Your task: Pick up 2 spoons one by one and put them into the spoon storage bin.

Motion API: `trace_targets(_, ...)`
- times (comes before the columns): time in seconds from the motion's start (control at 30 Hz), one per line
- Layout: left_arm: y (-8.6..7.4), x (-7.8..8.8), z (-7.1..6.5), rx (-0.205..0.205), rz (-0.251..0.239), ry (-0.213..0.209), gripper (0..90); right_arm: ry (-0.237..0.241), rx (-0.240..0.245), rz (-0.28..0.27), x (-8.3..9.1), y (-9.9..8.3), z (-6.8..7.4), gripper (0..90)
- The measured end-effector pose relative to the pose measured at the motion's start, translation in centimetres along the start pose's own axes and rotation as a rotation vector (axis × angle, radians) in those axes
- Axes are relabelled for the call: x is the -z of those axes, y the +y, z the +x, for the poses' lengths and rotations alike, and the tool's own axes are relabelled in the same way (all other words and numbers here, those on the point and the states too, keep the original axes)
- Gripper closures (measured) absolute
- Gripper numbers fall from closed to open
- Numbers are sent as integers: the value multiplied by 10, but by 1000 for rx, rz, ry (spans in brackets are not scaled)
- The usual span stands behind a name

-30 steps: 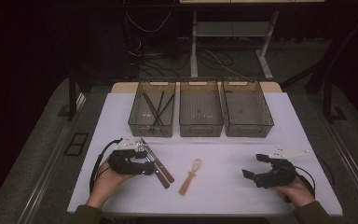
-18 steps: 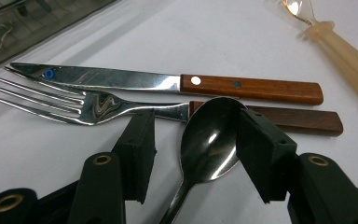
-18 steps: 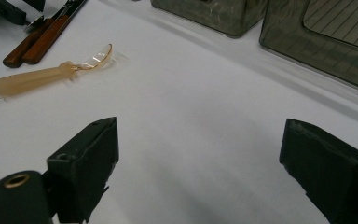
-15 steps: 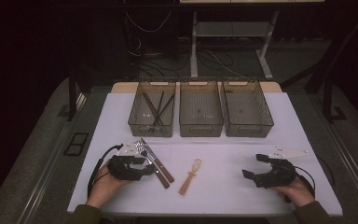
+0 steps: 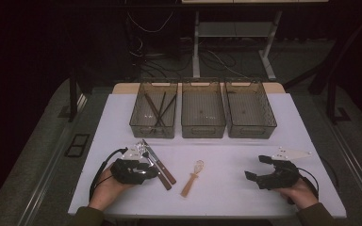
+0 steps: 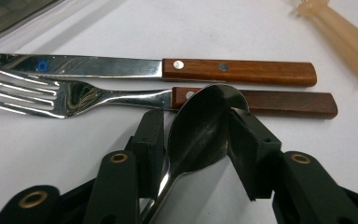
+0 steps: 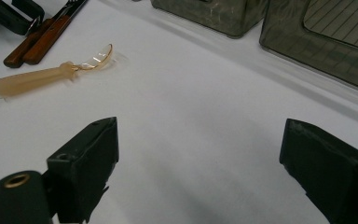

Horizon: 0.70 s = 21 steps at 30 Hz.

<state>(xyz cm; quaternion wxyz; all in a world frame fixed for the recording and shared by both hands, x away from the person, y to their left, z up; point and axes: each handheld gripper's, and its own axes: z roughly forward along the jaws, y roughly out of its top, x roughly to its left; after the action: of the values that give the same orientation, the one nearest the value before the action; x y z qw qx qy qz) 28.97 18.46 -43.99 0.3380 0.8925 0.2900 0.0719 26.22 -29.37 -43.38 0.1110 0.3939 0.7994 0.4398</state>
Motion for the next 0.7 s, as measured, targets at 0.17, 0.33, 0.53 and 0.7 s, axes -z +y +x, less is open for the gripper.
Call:
trace_targets(0.17, -1, 1, -1, 1, 2, 6, 581, -1, -1, 0, 0, 0, 0, 118)
trace_targets(0.33, -3, 5, -4, -6, 19, 35, 633, 0, -3, -1, 1, 0, 0, 117)
trace_targets(0.53, -4, 7, -9, -28, 40, 62, 663, 0, -1, -3, 1, 0, -1, 117)
trace_targets(0.7, -3, 8, -11, -50, 48, 67, 704, 1, -1, -3, 1, 0, -1, 118)
